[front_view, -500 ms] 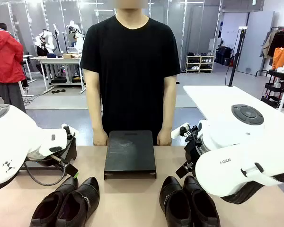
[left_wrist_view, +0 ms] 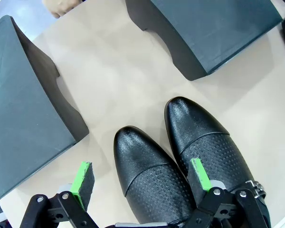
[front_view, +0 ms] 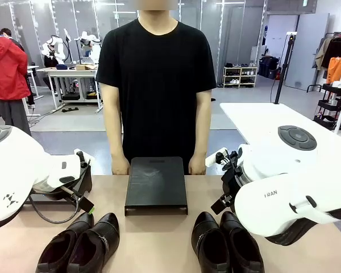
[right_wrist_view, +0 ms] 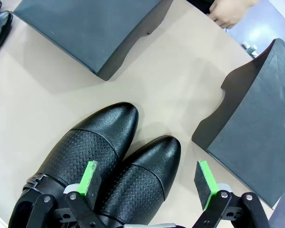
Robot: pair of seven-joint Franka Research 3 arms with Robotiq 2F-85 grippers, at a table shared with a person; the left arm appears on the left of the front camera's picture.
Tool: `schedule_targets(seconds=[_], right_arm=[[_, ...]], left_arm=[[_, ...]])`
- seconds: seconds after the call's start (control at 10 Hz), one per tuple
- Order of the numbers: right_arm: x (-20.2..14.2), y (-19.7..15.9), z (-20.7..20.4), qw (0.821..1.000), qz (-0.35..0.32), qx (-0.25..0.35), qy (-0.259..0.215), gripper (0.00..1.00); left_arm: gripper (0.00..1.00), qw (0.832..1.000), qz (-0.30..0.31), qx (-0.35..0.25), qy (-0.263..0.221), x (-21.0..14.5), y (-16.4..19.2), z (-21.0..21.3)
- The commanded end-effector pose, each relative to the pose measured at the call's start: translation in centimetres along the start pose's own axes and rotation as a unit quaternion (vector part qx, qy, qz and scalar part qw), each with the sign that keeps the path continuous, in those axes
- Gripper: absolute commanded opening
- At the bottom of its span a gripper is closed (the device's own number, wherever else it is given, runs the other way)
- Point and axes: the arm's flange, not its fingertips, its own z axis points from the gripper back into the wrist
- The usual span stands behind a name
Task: Place the shoes on the stand as instructed by the person.
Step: Pick up one pair of Shoes and place it on the Shoes Stand indicated by the person.
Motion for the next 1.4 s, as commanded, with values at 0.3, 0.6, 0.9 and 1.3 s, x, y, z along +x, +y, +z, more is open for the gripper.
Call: schedule_targets(seconds=[0.3,0.6,0.9,1.3], right_arm=[[0.0,0.0,0.0,1.000,-0.001,0.000,0.000,1.00],[1.5,-1.6,2.6,1.000,0.003,0.021,-0.002,1.00],[3.3,-4.6,6.6,0.994,-0.031,0.100,-0.022,1.00],[1.6,-10.4,13.1,0.943,-0.115,0.306,-0.056,1.00]], left_arm=[[1.00,1.000,0.000,0.000,0.000,0.0,0.0,0.0],[1.00,1.000,-0.009,-0.022,0.019,1.3,1.3,2.0],[1.00,0.994,0.028,-0.106,0.015,3.2,3.6,6.1],[1.00,0.954,0.101,-0.280,-0.030,2.2,9.7,12.0]])
